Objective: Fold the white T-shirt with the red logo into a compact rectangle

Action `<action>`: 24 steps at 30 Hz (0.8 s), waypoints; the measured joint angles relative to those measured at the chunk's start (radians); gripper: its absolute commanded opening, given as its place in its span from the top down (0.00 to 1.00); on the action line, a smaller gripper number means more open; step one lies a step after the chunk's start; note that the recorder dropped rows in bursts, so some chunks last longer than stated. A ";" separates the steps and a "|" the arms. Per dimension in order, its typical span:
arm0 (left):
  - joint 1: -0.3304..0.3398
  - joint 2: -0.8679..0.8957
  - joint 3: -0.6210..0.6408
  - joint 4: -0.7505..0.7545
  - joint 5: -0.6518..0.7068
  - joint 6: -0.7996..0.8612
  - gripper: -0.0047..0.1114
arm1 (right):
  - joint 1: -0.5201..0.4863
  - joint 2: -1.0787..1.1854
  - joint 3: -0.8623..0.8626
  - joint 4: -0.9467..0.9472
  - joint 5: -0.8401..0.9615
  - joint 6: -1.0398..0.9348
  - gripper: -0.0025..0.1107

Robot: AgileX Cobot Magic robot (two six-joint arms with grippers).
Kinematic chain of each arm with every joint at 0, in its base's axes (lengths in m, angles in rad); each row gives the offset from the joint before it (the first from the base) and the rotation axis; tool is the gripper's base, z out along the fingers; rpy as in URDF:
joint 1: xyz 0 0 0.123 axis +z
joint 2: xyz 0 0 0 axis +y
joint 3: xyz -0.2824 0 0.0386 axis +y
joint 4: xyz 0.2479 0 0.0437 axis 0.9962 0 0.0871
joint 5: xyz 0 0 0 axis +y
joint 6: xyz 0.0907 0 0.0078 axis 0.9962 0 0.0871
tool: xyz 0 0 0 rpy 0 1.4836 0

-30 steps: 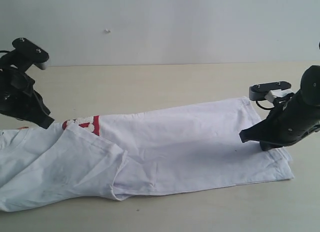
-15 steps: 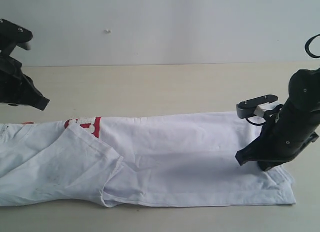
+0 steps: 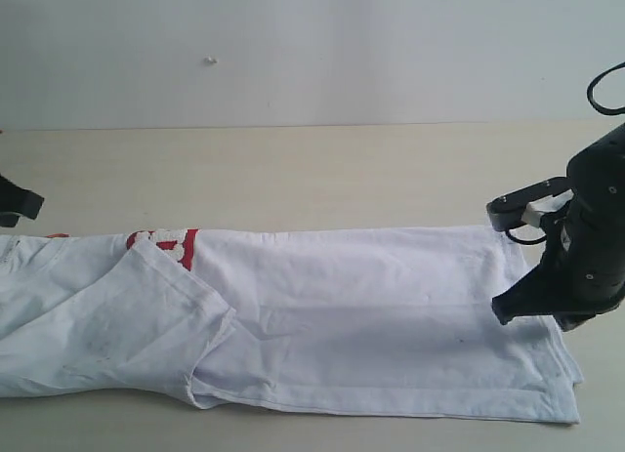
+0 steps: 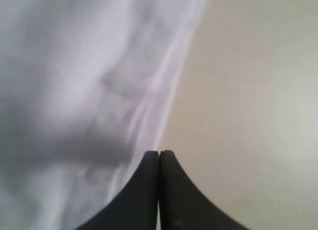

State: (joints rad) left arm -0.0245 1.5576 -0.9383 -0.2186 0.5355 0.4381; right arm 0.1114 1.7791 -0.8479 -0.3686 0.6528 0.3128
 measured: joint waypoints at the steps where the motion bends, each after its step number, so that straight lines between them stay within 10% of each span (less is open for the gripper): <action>1: 0.000 0.000 0.000 0.000 0.000 -0.002 0.96 | 0.000 0.000 0.000 -0.030 0.004 0.026 0.98; 5: 0.024 0.000 0.000 0.007 0.000 -0.087 0.81 | 0.002 0.000 0.000 -0.057 -0.011 0.073 0.98; 11: 0.169 0.000 0.000 0.041 0.011 -0.217 0.28 | 0.002 0.000 0.000 -0.039 -0.067 0.073 0.98; 24: 0.256 0.234 -0.042 -0.017 0.051 -0.277 0.27 | 0.002 0.000 0.001 0.009 -0.164 0.054 0.98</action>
State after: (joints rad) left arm 0.2314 1.7921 -0.9804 -0.2359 0.5861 0.1610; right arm 0.1136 1.7791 -0.8471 -0.3594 0.4889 0.3669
